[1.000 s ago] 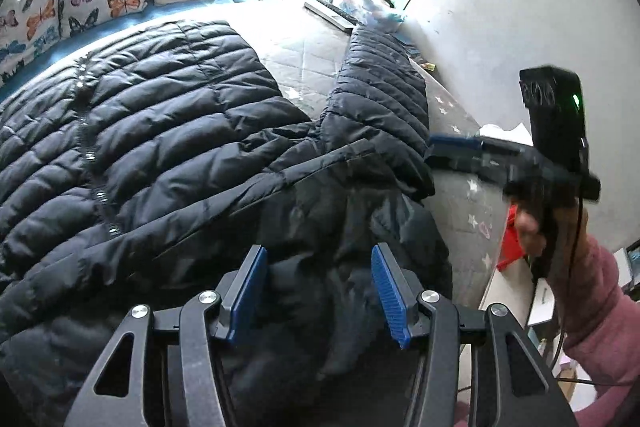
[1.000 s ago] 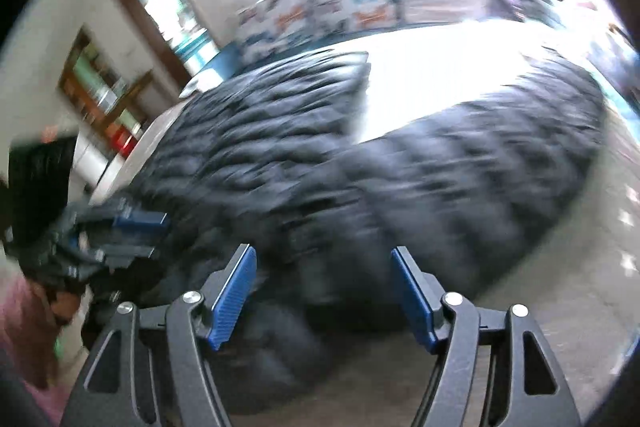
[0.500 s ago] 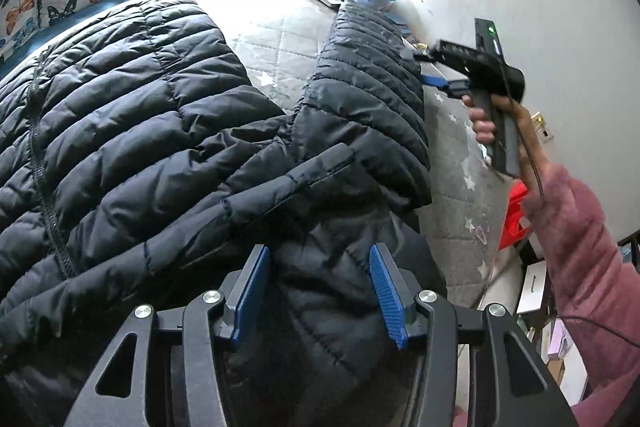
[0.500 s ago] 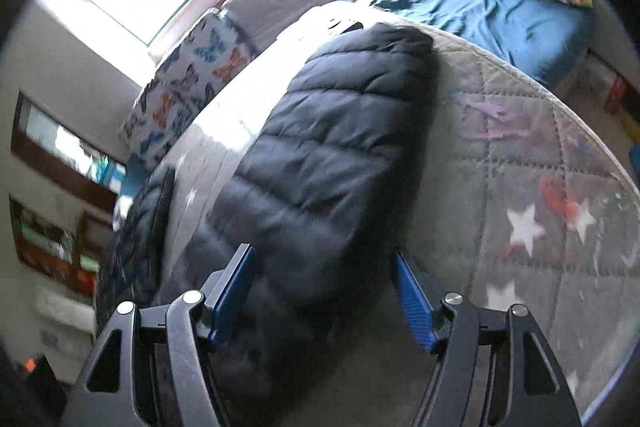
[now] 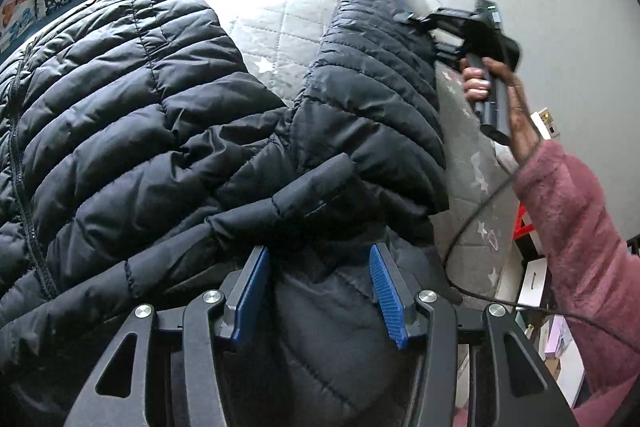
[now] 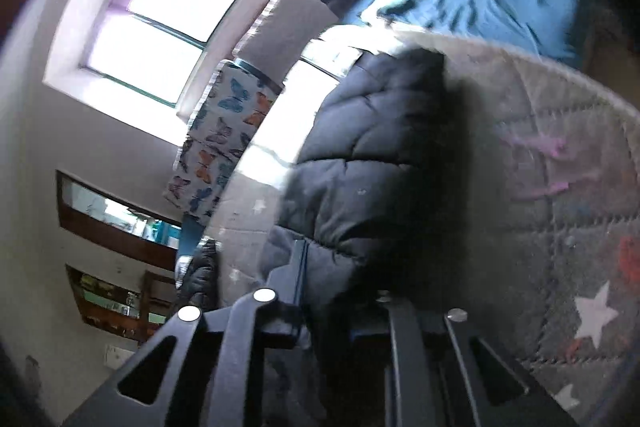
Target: Fold large clothes
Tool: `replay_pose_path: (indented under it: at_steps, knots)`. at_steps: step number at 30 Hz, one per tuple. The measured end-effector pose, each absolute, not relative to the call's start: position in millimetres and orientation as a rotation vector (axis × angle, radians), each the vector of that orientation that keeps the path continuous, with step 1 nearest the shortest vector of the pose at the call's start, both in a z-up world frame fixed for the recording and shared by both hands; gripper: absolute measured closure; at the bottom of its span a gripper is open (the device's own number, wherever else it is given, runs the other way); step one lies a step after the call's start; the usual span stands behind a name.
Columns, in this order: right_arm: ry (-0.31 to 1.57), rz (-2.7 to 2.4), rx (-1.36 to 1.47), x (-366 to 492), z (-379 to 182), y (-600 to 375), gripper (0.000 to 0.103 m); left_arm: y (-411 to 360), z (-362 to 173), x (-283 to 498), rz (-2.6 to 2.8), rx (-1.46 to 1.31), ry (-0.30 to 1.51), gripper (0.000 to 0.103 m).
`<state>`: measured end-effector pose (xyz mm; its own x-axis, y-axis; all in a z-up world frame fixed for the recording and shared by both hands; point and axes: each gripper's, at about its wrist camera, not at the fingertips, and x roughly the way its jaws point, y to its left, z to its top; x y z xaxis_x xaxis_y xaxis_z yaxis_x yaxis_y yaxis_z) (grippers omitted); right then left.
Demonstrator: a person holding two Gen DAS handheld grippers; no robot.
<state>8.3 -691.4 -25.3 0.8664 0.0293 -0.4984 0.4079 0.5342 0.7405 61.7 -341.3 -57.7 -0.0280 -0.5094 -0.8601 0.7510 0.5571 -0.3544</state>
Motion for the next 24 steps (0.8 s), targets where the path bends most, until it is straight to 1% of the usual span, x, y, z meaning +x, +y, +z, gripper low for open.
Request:
replay_pose_path:
  at_steps: [5, 10, 13, 18, 21, 24]
  knots:
    - [0.434, -0.183, 0.881, 2, 32, -665, 0.089, -347, -58, 59, -1.024, 0.265, 1.221, 0.048]
    - [0.376, -0.100, 0.768, -4, 90, -622, 0.090, -324, -30, 54, -1.037, 0.191, 1.169, 0.048]
    - [0.351, -0.047, 0.668, -9, 128, -578, 0.090, -289, 2, 49, -1.009, 0.156, 1.086, 0.048]
    - [0.317, 0.084, 0.554, -18, 164, -505, 0.089, -198, 48, 45, -0.871, 0.086, 0.946, 0.048]
    - [0.332, 0.180, 0.431, -24, 179, -440, 0.090, -142, 60, 43, -0.792, 0.027, 0.910, 0.048]
    - [0.365, 0.257, 0.278, -30, 180, -374, 0.090, -86, 62, 36, -0.713, -0.031, 0.884, 0.048]
